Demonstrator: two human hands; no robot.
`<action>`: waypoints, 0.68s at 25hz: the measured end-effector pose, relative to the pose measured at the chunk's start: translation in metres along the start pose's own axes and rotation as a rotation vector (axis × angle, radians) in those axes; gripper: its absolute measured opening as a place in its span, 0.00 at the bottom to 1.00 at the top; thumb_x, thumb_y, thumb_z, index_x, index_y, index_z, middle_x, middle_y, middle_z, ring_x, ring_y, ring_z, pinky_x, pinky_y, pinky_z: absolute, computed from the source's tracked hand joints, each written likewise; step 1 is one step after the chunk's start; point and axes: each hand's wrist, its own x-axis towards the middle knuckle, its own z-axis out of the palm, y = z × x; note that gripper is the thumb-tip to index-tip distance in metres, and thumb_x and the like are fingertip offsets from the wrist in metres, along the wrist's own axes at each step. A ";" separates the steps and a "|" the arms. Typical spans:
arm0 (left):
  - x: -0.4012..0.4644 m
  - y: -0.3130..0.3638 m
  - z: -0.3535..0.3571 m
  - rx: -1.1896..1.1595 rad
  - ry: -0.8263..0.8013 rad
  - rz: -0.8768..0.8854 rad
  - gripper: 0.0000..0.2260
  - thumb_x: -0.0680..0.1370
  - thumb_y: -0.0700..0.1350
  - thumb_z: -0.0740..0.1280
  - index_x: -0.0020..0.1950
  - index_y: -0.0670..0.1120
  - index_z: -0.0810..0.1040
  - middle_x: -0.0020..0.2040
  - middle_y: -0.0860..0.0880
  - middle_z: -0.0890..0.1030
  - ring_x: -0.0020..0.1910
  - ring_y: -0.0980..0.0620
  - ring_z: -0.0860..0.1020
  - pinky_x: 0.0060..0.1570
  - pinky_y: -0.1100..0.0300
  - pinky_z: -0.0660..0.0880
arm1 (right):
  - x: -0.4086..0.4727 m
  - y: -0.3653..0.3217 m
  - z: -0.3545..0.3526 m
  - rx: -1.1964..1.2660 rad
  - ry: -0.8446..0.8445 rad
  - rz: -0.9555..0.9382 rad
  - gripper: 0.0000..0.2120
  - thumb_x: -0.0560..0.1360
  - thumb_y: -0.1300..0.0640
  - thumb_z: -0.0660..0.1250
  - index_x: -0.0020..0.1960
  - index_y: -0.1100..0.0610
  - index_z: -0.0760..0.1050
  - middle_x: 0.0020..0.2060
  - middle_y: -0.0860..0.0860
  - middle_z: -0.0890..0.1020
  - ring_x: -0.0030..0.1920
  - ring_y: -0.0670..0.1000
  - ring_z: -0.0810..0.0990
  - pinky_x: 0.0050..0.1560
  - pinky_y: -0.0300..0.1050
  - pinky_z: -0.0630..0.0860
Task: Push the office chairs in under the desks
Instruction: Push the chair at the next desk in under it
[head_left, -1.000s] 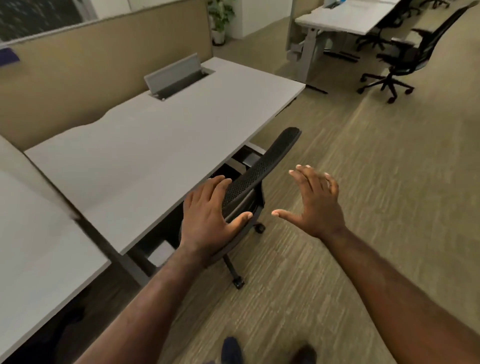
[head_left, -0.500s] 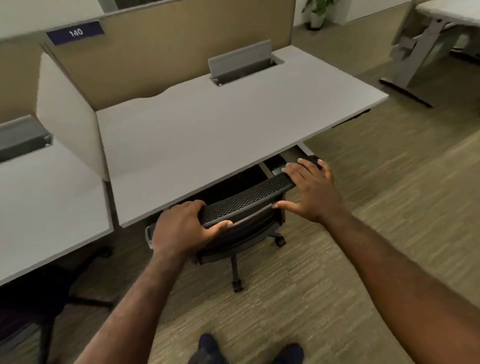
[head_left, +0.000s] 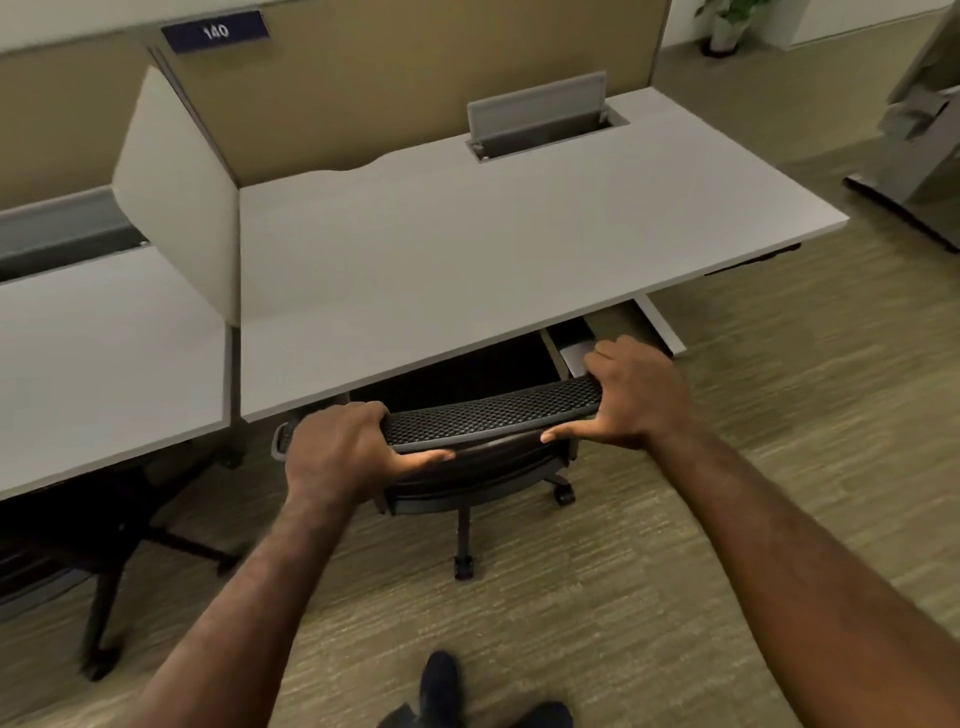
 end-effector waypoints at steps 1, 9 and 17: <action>0.000 0.001 0.000 0.002 0.006 0.019 0.42 0.54 0.87 0.48 0.36 0.51 0.76 0.30 0.54 0.76 0.33 0.51 0.77 0.31 0.57 0.70 | -0.003 0.001 0.000 0.011 0.014 -0.005 0.40 0.55 0.13 0.52 0.38 0.51 0.64 0.36 0.49 0.71 0.38 0.50 0.65 0.40 0.48 0.71; 0.007 0.018 -0.003 0.014 0.019 0.063 0.42 0.55 0.86 0.48 0.38 0.52 0.77 0.33 0.56 0.77 0.34 0.53 0.76 0.32 0.58 0.67 | -0.013 0.020 -0.002 0.028 0.001 0.035 0.41 0.52 0.12 0.53 0.36 0.50 0.64 0.35 0.46 0.69 0.37 0.50 0.67 0.37 0.46 0.68; 0.038 0.049 -0.005 -0.040 0.010 0.058 0.40 0.55 0.86 0.52 0.38 0.51 0.75 0.33 0.54 0.76 0.36 0.50 0.78 0.35 0.56 0.72 | 0.003 0.058 -0.007 0.032 -0.027 0.086 0.43 0.50 0.11 0.52 0.38 0.50 0.69 0.36 0.46 0.70 0.39 0.51 0.70 0.39 0.47 0.72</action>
